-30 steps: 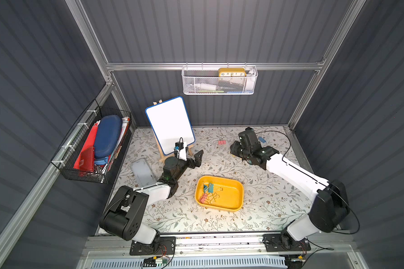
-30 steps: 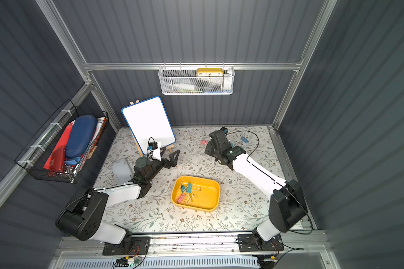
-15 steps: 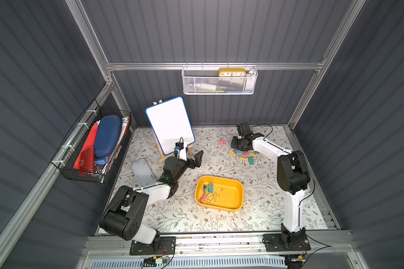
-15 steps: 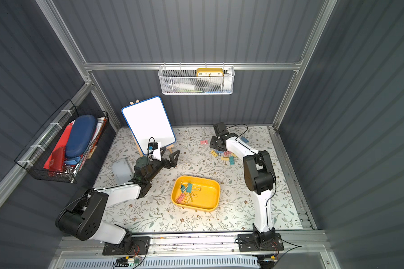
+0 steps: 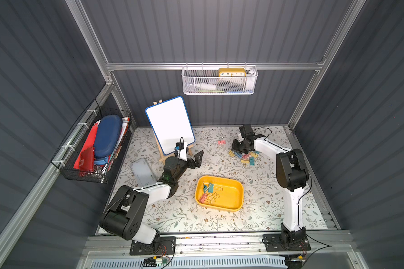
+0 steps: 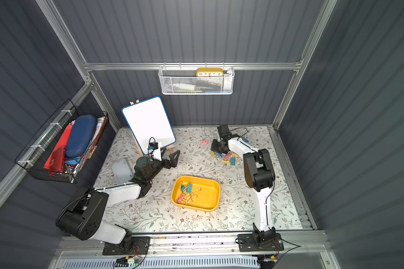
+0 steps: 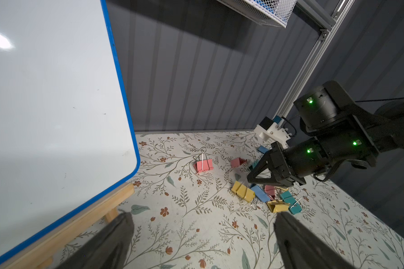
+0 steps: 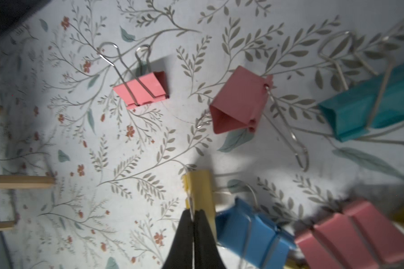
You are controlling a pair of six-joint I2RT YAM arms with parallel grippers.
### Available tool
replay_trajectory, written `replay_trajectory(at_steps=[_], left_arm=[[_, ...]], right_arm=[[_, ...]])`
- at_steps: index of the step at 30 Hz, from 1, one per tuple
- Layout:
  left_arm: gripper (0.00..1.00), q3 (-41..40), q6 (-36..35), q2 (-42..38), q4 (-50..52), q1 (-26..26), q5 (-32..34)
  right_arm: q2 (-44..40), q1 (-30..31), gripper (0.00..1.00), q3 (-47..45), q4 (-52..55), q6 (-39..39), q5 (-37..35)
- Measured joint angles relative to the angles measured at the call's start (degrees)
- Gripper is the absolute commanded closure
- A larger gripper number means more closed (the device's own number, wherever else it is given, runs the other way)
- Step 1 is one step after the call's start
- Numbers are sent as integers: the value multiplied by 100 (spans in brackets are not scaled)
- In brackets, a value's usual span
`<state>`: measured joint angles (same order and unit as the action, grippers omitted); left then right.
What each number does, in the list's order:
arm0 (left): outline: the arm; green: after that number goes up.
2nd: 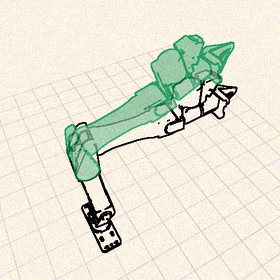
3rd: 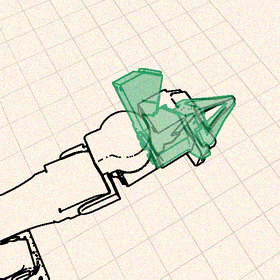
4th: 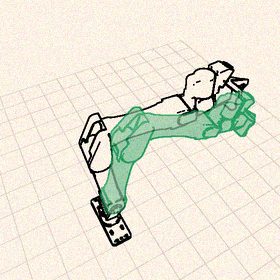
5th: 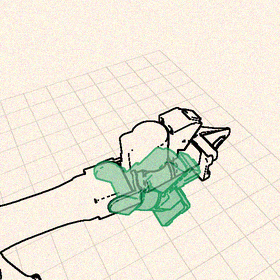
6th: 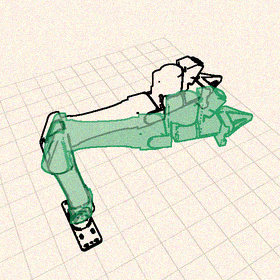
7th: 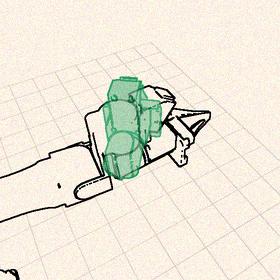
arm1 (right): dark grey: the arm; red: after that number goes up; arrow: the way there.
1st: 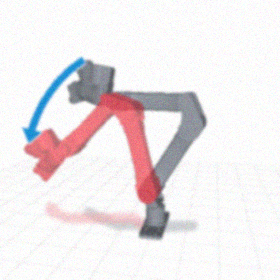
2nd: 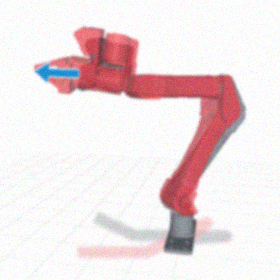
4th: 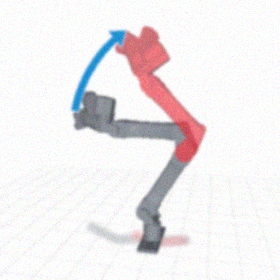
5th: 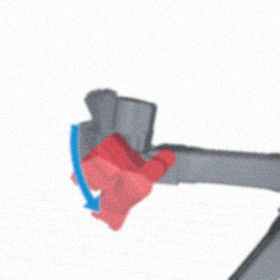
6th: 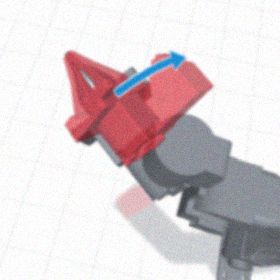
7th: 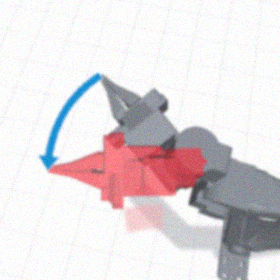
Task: Put the binder clips in the storage box
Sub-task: Pick up the binder clip at the center of the board.
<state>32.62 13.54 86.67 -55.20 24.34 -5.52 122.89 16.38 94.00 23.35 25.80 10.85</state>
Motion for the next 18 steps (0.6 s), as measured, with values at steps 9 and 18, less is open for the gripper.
replay_trajectory(at_steps=[9,18], left_arm=[[1,0,0,0,2,0,-2],[1,0,0,0,2,0,-2]], right_arm=[[-817,31,100,-935,-151,295,372],[-2909,625,100,-1888,-737,739,48]])
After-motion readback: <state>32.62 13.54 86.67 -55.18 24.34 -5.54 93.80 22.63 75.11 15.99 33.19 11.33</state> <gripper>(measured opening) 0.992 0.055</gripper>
